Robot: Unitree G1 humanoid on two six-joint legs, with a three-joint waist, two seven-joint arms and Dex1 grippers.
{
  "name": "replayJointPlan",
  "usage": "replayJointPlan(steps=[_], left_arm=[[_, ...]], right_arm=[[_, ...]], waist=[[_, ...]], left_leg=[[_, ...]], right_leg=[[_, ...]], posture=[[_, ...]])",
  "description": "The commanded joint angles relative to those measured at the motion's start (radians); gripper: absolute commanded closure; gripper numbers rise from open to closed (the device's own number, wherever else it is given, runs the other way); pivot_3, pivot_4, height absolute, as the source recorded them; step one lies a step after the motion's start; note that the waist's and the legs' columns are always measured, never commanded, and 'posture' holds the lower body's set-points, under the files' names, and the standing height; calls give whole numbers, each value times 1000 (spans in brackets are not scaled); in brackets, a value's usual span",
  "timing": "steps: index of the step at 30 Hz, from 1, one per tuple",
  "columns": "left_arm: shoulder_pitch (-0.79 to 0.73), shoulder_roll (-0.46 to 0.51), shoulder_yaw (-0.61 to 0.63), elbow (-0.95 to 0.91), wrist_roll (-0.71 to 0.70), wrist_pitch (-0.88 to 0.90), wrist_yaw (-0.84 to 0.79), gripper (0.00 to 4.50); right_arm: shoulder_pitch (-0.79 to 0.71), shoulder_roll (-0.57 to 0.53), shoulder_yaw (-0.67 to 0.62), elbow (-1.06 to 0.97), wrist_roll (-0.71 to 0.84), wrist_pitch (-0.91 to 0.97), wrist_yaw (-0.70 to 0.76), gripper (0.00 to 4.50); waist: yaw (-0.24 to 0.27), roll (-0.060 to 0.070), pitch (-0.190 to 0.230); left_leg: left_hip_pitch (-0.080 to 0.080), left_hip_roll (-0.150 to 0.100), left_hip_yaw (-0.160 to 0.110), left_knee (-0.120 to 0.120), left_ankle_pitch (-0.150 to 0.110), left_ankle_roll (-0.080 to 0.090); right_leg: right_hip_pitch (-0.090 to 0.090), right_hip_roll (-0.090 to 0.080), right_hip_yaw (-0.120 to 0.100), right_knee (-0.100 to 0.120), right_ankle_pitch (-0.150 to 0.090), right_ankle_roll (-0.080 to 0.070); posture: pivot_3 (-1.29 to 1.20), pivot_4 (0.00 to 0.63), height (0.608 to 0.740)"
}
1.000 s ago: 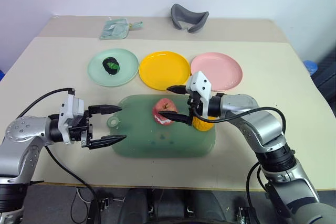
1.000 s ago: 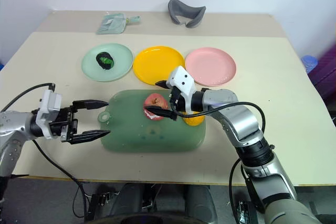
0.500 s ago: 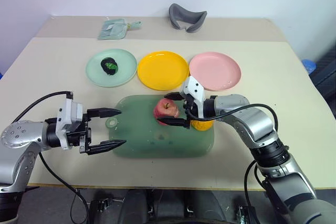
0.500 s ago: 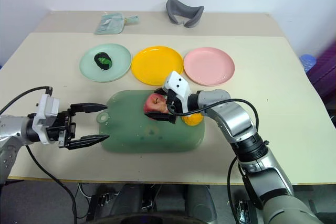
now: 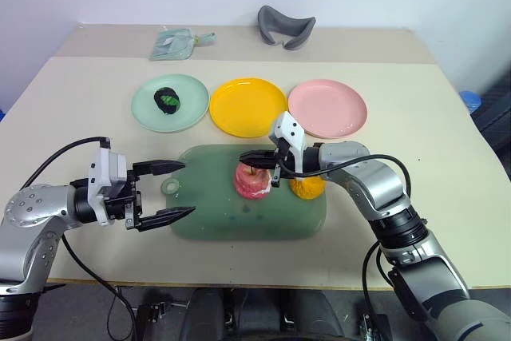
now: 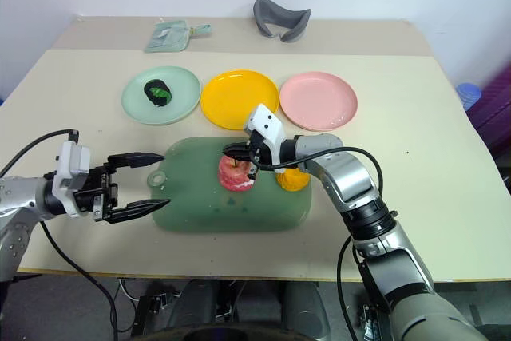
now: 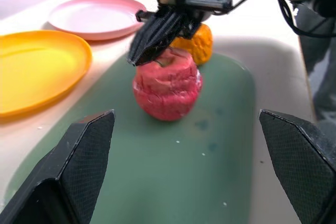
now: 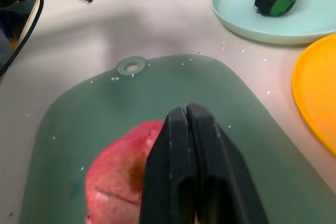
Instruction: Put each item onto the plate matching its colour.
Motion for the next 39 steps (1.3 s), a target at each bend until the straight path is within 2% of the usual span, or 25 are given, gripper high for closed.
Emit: replayJointPlan(steps=[1, 4, 6, 8, 14, 17, 24, 39], left_arm=[[-22, -19, 24, -14, -8, -13, 36, 0], [-30, -30, 12, -5, 6, -25, 46, 0], [-31, -36, 8, -4, 8, -28, 50, 0], [-34, -40, 4, -2, 10, -29, 52, 0], [-42, -43, -1, 13, 15, -29, 50, 0], [-43, -46, -3, 20, 18, -28, 48, 0], [-47, -48, -9, 31, 20, -28, 43, 0], [-62, -49, -24, 41, 27, -28, 41, 0]], right_arm=[[-5, 0, -20, -17, 0, -10, -2, 4277], [-30, 16, -76, -10, 50, -2, 2, 4277], [-41, 17, -101, -18, 72, 13, 2, 3784], [-47, 12, -113, -32, 84, 30, 0, 2995], [-33, -2, -130, -72, 103, 57, -3, 49], [-13, -13, -132, -97, 86, 48, -24, 49], [87, -98, -129, -170, 117, 65, 36, 49], [116, -103, -50, -132, 56, -45, 93, 49]], waist=[[0, 0, 0], [0, 0, 0], [0, 0, 0], [0, 0, 0], [1, 0, 0], [0, 0, 0], [2, 0, 0], [2, 0, 0]], left_leg=[[0, 0, 0, 0, 0, 0], [0, 0, 0, 0, 0, 0], [0, 0, 0, 0, 0, 0], [0, 0, 0, 0, 0, 0], [-1, 0, 0, 0, 0, 0], [-1, 0, 0, 0, 0, 0], [-1, 0, 0, 0, 0, 0], [-1, 0, 0, 0, 0, 0]], right_leg=[[0, 0, 0, 0, 0, 0], [0, 0, 0, 0, 0, 0], [0, 0, 0, 0, 0, 0], [0, 0, 0, 0, 0, 0], [-1, 0, 0, 0, 0, 0], [-1, 0, 0, 0, 0, 0], [-1, 0, 0, 0, 0, 0], [-1, 0, 0, 0, 0, 0]], posture=[[0, 150, 740], [0, 150, 740], [0, 150, 740], [0, 150, 740], [0, 150, 740], [0, 150, 740], [0, 150, 740], [0, 150, 740]])
